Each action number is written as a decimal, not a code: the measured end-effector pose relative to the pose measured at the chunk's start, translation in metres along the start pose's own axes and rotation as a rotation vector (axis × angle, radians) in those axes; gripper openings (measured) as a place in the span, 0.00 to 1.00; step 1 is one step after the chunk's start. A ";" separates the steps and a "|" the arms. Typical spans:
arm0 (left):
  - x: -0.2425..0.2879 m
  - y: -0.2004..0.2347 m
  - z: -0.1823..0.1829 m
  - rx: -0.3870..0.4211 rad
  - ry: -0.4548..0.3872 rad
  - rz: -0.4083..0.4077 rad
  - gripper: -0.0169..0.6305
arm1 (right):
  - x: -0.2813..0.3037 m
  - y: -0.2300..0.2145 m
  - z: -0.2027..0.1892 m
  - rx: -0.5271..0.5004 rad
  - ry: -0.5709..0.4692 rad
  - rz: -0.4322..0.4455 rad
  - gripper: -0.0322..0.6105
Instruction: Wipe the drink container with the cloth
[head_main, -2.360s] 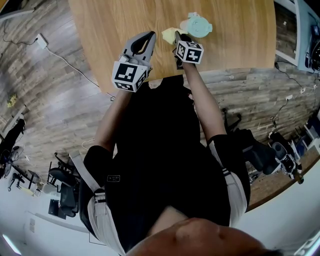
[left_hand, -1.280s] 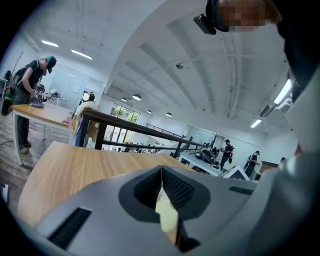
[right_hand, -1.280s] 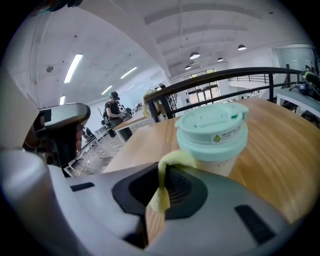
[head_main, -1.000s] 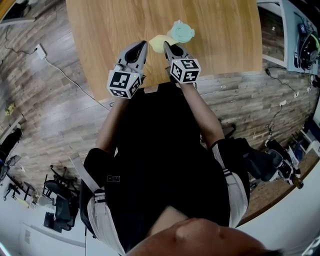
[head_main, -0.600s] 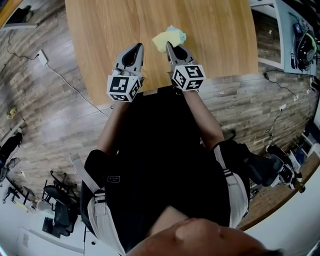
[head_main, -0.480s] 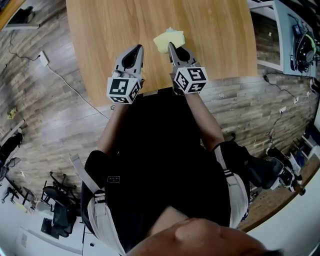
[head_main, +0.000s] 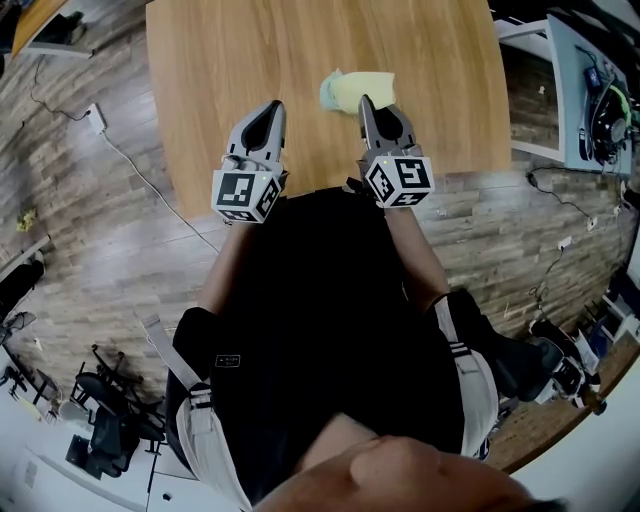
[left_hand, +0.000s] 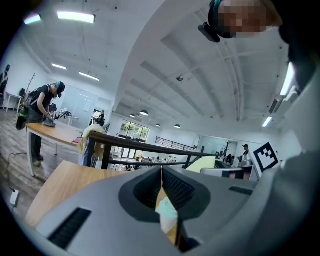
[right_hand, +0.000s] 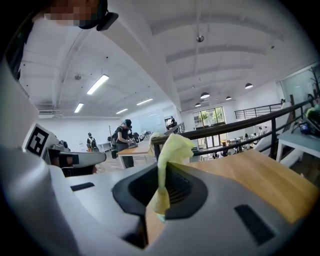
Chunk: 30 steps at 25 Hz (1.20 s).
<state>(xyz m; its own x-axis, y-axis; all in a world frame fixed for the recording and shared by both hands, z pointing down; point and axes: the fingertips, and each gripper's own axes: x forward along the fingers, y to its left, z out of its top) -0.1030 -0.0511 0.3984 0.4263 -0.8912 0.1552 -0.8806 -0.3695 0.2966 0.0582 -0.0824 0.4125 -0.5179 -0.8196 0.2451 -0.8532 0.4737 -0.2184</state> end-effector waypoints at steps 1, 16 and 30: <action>-0.002 -0.001 0.001 0.002 -0.005 0.005 0.06 | -0.003 -0.001 0.002 -0.006 -0.007 -0.004 0.11; -0.007 -0.011 -0.016 0.022 0.013 -0.006 0.06 | -0.018 0.007 -0.008 -0.045 -0.027 -0.021 0.11; -0.008 -0.014 -0.019 0.022 0.023 -0.021 0.06 | -0.025 0.005 -0.005 -0.046 -0.049 -0.047 0.11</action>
<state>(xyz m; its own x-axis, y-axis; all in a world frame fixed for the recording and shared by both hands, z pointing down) -0.0896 -0.0340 0.4108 0.4491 -0.8770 0.1707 -0.8757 -0.3941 0.2788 0.0669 -0.0576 0.4103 -0.4748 -0.8555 0.2068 -0.8788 0.4480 -0.1643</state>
